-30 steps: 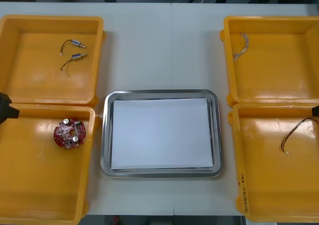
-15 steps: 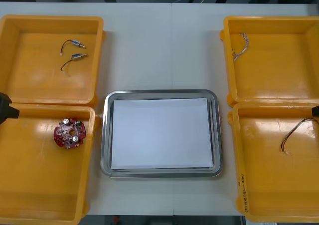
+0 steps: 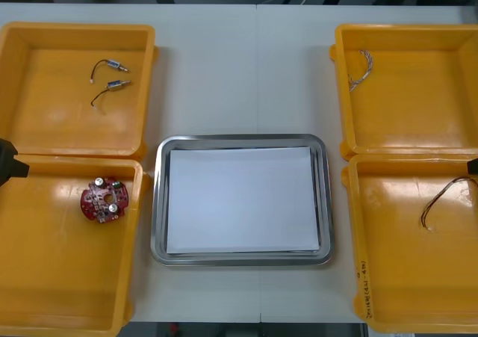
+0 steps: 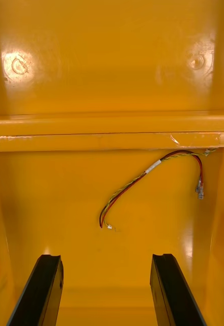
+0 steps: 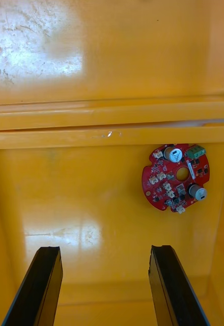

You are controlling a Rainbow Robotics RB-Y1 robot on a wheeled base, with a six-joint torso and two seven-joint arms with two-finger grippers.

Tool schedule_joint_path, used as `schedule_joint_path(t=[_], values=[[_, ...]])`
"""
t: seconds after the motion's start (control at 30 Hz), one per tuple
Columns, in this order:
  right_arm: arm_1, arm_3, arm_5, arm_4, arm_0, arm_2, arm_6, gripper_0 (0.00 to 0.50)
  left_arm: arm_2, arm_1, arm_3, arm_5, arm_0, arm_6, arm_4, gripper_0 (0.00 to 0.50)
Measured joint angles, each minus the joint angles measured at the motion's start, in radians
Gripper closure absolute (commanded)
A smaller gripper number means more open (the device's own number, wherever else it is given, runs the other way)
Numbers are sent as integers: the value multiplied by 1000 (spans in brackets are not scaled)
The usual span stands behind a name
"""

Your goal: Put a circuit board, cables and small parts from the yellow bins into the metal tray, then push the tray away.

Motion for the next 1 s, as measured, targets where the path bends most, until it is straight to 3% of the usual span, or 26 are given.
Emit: schedule_joint_path(t=[1.0], values=[[0, 0, 0, 0, 0, 0, 0, 0, 0, 0, 0, 0, 0, 0, 0, 0]])
